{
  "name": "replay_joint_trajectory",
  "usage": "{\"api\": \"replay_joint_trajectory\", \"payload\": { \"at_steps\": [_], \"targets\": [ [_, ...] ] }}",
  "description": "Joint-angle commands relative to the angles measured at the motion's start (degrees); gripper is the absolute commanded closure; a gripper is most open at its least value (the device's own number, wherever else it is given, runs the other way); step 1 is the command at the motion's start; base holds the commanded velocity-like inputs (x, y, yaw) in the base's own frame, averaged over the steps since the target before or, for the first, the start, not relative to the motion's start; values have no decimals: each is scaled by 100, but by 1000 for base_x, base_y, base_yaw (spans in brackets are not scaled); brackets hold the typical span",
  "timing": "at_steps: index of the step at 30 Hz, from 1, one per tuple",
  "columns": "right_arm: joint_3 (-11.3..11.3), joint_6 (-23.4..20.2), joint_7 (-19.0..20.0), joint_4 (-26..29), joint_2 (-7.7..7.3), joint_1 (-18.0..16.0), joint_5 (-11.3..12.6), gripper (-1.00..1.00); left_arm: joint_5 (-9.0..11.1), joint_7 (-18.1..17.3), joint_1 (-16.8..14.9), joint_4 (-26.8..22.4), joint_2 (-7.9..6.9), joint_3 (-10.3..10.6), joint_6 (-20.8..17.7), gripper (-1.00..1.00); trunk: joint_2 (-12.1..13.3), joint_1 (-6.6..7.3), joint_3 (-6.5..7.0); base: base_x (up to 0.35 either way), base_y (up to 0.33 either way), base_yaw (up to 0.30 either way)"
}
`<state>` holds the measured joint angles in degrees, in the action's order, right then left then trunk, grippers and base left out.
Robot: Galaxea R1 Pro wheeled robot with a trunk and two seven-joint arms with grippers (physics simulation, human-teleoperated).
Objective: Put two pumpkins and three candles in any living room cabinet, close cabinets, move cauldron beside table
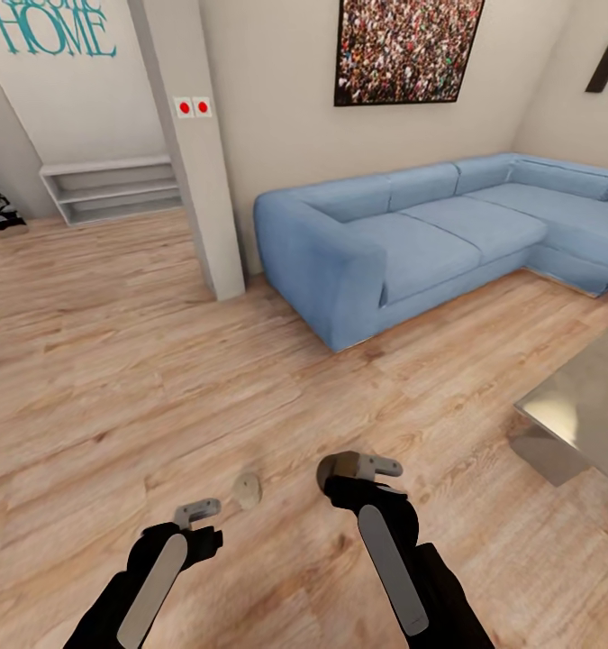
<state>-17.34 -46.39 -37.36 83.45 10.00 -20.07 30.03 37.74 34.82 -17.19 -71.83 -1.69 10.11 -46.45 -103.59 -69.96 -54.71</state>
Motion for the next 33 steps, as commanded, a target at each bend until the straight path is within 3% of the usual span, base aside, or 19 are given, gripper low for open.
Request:
{"api": "replay_joint_trajectory", "payload": {
  "at_steps": [1,14,33],
  "targets": [
    [-6,-10,-50,5,0,-5,48,100,58,60,-3,-7,-6,16,-5,-100,-2,-1,-13,172,9,-114],
    [-6,-2,-33,4,0,-5,53,100,58,60,-2,-6,-6,18,169,-100,-2,-1,-123,171,15,-107],
    [-6,33,9,-6,0,-5,56,100,58,60,0,-6,-6,18,189,-100,-2,-1,-278,171,167,-134]
  ]
}}
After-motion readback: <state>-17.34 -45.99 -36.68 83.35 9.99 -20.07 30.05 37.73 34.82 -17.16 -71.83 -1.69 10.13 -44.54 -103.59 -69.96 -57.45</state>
